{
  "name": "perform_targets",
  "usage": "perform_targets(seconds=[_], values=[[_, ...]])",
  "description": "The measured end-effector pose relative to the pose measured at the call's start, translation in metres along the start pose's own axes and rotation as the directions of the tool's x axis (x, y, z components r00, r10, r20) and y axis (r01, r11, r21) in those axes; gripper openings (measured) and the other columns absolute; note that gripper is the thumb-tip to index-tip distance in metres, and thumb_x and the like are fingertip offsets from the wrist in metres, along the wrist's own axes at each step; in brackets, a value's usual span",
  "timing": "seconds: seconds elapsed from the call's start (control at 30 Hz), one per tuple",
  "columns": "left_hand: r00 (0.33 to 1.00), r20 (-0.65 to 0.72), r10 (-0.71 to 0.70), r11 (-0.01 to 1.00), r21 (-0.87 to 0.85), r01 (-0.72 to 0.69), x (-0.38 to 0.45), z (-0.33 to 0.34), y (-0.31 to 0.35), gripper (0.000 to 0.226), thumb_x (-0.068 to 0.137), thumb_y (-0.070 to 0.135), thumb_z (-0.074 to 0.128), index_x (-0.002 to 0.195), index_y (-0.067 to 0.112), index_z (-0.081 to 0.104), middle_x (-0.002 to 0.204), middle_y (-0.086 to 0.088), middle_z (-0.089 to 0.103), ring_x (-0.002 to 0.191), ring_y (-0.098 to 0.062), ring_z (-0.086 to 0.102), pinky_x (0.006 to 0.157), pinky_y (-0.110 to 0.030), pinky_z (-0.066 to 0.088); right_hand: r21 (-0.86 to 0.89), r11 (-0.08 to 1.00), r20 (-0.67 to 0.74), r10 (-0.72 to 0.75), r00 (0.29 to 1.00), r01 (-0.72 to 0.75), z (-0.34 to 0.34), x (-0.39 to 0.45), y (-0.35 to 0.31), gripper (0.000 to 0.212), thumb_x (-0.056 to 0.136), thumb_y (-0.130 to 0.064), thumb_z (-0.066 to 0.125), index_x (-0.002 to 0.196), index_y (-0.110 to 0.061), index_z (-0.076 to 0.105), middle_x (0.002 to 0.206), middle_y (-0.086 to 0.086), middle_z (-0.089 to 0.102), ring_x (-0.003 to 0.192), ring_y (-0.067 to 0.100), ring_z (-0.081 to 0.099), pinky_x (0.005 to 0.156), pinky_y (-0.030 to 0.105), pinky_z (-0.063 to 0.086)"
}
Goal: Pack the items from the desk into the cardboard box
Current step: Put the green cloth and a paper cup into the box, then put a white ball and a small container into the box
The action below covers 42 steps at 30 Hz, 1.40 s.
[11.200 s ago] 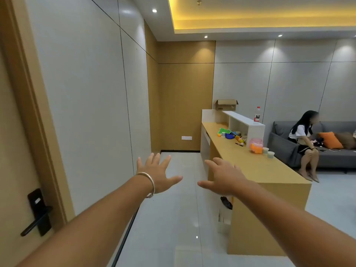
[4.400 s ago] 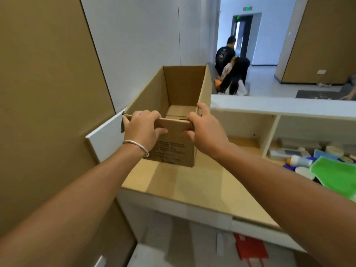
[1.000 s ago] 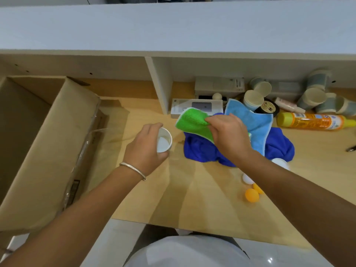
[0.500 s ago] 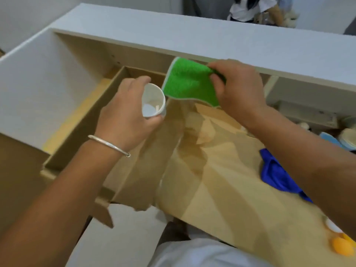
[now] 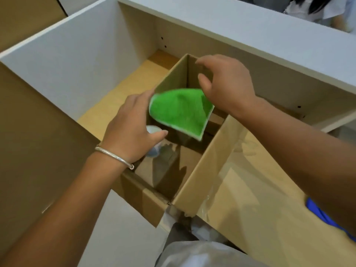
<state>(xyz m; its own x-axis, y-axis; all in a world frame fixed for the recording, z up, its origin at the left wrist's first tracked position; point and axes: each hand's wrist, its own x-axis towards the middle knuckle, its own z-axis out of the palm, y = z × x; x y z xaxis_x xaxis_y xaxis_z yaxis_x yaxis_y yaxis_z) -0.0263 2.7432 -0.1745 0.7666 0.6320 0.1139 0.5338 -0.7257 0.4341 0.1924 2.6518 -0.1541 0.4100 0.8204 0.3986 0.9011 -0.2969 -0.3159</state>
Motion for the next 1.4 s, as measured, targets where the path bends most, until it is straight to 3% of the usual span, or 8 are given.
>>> perform_targets(seconds=[0.3,0.6,0.8,1.13,1.4], values=[[0.987,0.074,0.142,0.990,-0.033,-0.139,0.018,0.034,0.039,0.088,0.073,0.041,0.077,0.145,0.021,0.030,0.141,-0.002,0.038,0.128,-0.022,0.040,0.102,-0.040,0.039,-0.134,0.981,0.101,0.153,0.983,-0.139,-0.012,-0.044,0.047,0.043,0.090,-0.031,0.055,0.132,-0.021,0.055,0.128,0.003,0.060,0.114,0.026,0.057,0.097,0.045,0.045],[0.924,0.178,0.337,0.941,-0.050,-0.334,0.019,0.090,0.151,0.082,0.076,0.039,0.074,0.144,0.022,0.032,0.140,-0.001,0.039,0.127,-0.021,0.042,0.099,-0.037,0.041,-0.230,0.913,0.057,0.359,0.932,-0.338,-0.074,-0.149,0.132,0.047,0.091,-0.036,0.055,0.136,-0.024,0.049,0.134,0.001,0.056,0.118,0.022,0.053,0.099,0.045,0.043],[0.873,0.256,0.415,0.908,-0.068,-0.413,-0.003,0.158,0.243,0.081,0.080,0.050,0.066,0.146,0.021,0.029,0.142,-0.002,0.039,0.129,-0.023,0.038,0.106,-0.039,0.035,-0.264,0.844,0.074,0.500,0.863,-0.466,-0.111,-0.264,0.199,0.051,0.087,-0.033,0.058,0.136,-0.022,0.050,0.136,0.003,0.053,0.125,0.025,0.046,0.109,0.050,0.027],[0.745,0.390,0.541,0.829,-0.096,-0.551,-0.079,0.291,0.398,0.084,0.078,0.054,0.064,0.147,0.020,0.031,0.146,-0.008,0.036,0.135,-0.026,0.034,0.108,-0.042,0.033,-0.341,0.679,0.084,0.711,0.698,-0.651,-0.181,-0.463,0.293,0.059,0.086,-0.039,0.061,0.139,-0.020,0.045,0.144,0.010,0.044,0.131,0.030,0.041,0.108,0.051,0.028],[0.606,0.564,0.561,0.789,-0.142,-0.598,-0.164,0.383,0.444,0.083,0.079,0.056,0.063,0.147,0.021,0.029,0.145,-0.005,0.036,0.129,-0.024,0.039,0.100,-0.037,0.039,-0.340,0.645,0.156,0.756,0.635,-0.684,-0.199,-0.554,0.325,0.073,0.079,-0.049,0.066,0.142,-0.023,0.041,0.147,0.008,0.039,0.136,0.026,0.033,0.111,0.052,0.025]])
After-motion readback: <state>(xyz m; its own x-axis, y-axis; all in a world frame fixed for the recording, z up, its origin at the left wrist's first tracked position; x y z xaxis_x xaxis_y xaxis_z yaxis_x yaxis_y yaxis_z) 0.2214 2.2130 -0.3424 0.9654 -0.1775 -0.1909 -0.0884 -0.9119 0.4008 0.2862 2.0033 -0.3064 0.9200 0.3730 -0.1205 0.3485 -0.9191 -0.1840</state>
